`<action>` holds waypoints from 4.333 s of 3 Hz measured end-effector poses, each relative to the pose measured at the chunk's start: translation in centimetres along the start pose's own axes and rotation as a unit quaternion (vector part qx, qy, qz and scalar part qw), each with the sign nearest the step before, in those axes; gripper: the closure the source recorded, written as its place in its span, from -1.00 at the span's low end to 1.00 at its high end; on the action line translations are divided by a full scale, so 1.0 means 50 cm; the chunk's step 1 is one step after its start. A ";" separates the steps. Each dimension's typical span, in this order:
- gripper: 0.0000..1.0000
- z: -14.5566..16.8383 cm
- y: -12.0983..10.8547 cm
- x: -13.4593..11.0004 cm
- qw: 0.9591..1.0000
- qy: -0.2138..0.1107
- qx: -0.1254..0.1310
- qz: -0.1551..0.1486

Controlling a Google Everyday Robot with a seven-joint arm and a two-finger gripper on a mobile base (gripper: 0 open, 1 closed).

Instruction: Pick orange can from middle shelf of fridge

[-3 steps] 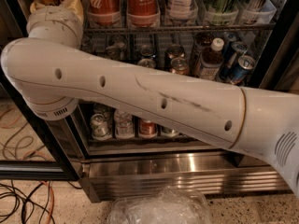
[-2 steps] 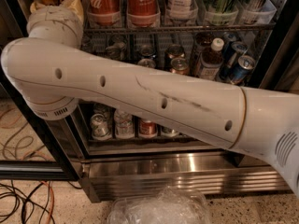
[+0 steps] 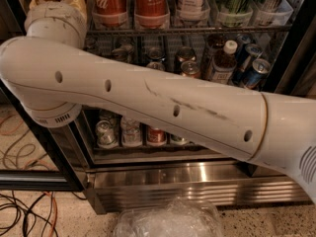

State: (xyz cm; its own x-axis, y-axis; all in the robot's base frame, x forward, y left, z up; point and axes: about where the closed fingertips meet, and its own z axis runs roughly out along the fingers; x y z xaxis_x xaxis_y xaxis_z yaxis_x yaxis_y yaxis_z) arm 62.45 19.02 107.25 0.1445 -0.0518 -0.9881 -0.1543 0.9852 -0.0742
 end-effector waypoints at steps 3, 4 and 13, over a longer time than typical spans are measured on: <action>1.00 -0.036 0.007 -0.003 1.000 0.011 -0.009 0.017; 1.00 -0.036 0.007 -0.003 1.000 0.011 -0.009 0.017; 1.00 -0.311 -0.011 0.000 0.991 0.078 -0.023 0.106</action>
Offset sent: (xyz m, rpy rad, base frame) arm -0.0726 -0.0010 -0.0149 0.0846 0.1240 0.0460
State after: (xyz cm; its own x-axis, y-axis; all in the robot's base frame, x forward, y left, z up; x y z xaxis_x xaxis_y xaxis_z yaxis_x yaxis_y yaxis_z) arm 47.35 15.92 105.20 -0.0487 0.1284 -0.9905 -0.2094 0.9683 0.1358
